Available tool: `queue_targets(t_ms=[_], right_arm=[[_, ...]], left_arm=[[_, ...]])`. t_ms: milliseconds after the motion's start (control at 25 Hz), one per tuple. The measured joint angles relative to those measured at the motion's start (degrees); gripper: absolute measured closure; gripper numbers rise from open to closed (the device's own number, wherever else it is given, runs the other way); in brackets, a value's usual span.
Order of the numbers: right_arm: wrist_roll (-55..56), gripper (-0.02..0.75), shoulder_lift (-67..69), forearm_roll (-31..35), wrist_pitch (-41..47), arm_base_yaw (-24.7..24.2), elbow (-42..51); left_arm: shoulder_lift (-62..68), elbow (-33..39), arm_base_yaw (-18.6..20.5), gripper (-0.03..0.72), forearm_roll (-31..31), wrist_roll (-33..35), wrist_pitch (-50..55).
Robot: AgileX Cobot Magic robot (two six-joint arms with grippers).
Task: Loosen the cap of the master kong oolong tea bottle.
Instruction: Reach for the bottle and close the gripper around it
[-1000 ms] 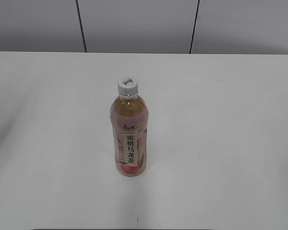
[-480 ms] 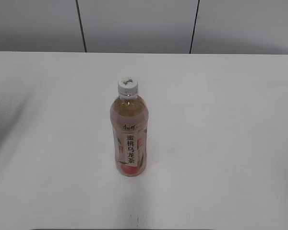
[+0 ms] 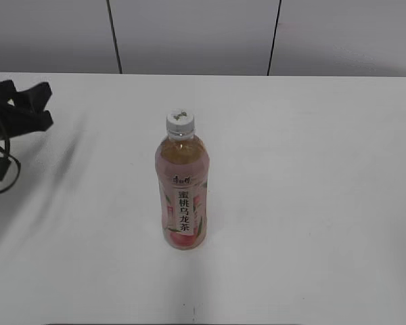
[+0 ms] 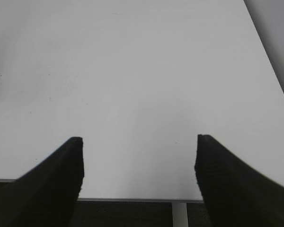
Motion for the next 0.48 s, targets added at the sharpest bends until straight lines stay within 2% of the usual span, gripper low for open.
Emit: queue_targets(t_ms=[280, 480], right_arm=[[0.00, 0.184, 0.00, 0.00, 0.00, 0.00, 0.00], [0.00, 0.184, 0.00, 0.00, 0.00, 0.00, 0.00]], left_arm=[[7.01, 0.10, 0.00, 0.273, 6.89, -0.09, -0.81], [7.01, 0.10, 0.02, 0.272, 18.68, -0.20, -1.23]])
